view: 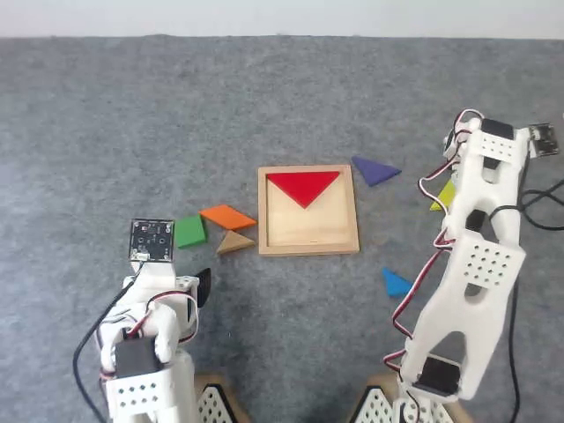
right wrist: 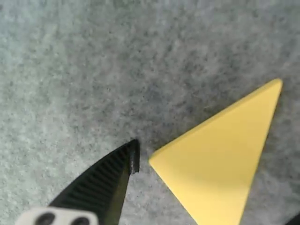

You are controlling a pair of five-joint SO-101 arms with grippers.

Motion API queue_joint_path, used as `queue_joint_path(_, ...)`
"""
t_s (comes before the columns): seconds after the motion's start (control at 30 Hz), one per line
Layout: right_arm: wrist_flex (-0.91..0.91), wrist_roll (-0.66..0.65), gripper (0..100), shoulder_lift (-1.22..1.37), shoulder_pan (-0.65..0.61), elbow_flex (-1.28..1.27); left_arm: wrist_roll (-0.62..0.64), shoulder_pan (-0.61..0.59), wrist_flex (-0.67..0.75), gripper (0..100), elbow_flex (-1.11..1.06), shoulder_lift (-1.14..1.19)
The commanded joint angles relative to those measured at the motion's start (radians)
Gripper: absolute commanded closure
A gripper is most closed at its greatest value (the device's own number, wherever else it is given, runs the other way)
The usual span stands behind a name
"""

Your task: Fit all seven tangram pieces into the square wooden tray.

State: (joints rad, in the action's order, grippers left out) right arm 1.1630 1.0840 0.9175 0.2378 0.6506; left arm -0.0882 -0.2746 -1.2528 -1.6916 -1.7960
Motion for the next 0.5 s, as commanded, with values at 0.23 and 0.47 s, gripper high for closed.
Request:
queue_joint_path(0.23, 0.012, -0.04, 67.5, -0.001, 0.028, 0.035, -0.008, -0.006, -0.003, 73, 0.007, -0.011)
queue_joint_path(0.47, 0.019, -0.058, 67.8, -0.002, 0.028, 0.035, -0.008, -0.006, -0.003, 73, 0.007, -0.011)
